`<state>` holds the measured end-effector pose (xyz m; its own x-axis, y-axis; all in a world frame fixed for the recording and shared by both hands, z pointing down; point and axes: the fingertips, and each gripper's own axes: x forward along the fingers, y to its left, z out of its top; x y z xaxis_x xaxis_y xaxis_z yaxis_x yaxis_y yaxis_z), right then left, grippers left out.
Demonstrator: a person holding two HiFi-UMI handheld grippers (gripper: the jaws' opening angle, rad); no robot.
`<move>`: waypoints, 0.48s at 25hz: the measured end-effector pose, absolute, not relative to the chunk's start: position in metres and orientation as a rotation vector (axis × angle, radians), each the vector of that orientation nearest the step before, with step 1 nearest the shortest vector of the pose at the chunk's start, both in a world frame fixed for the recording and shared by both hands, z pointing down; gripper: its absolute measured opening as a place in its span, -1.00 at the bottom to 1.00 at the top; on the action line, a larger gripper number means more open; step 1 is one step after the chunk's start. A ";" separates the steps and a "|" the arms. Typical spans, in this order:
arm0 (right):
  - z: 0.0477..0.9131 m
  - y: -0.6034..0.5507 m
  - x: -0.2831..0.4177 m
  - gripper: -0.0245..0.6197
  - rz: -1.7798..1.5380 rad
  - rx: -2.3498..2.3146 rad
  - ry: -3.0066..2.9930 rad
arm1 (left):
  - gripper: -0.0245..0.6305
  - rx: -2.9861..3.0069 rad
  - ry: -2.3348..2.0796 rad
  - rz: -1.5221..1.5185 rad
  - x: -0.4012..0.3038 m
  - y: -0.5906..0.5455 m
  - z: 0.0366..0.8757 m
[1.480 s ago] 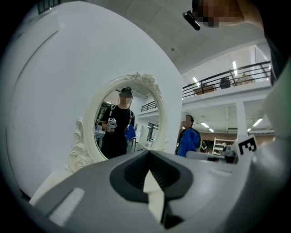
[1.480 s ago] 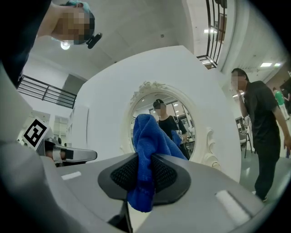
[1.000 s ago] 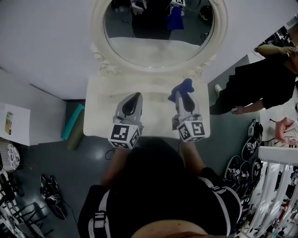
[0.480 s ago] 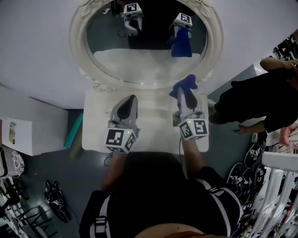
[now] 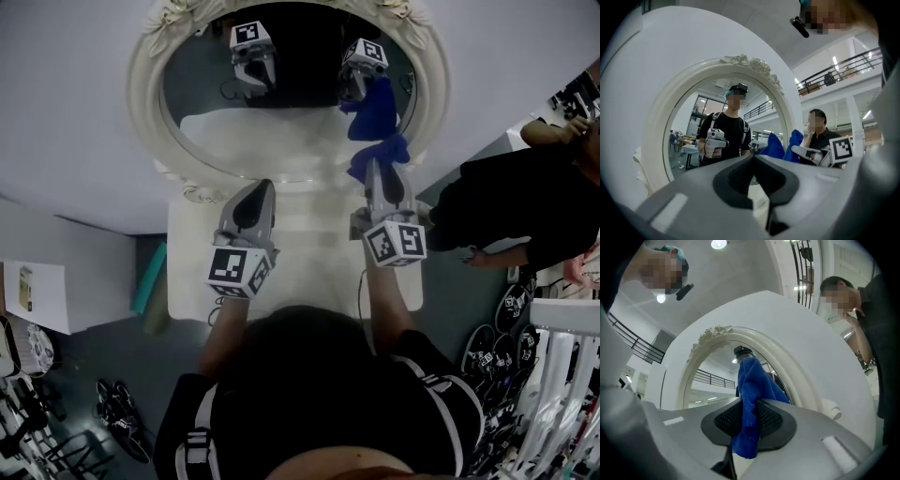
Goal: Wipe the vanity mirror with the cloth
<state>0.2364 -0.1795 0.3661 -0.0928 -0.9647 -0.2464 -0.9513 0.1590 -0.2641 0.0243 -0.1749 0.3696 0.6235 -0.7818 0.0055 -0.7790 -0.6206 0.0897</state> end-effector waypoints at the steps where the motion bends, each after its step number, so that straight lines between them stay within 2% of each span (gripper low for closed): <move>1: 0.365 -0.185 0.242 -0.71 -0.059 -1.832 2.069 | -0.91 2.758 -1.317 -0.049 0.028 -0.179 0.370; 12: 0.362 -0.218 0.269 -0.71 -0.147 -1.817 1.997 | -0.91 2.751 -1.238 -0.028 0.052 -0.208 0.384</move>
<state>0.2687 -0.2184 0.3623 -0.0453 -0.9688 -0.2435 -0.9227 0.1340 -0.3616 0.0516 -0.2085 0.3839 0.6643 -0.7466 0.0343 -0.7444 -0.6568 0.1206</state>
